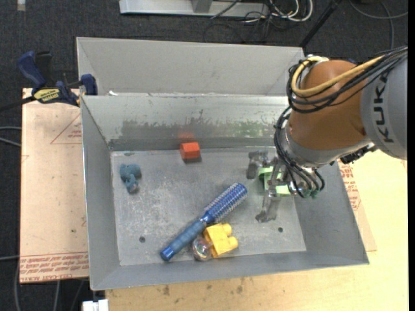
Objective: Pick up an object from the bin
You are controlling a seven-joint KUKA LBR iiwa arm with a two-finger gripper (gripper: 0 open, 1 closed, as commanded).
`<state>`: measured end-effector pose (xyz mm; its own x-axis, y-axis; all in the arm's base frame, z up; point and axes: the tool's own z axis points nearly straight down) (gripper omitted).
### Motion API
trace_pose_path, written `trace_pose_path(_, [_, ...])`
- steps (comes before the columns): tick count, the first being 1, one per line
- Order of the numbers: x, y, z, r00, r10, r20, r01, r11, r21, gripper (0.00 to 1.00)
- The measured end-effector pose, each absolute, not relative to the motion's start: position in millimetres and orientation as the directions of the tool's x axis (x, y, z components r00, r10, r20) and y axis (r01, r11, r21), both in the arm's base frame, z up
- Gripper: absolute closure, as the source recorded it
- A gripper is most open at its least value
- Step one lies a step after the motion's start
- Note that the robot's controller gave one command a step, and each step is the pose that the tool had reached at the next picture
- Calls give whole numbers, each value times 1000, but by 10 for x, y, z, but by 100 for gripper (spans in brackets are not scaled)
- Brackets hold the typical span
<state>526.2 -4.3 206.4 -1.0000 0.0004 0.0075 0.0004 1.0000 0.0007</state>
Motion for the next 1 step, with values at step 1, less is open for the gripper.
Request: trace_pose_path(1, [5401, 229, 732, -1000, 0, 2, 0, 1000, 2, 0])
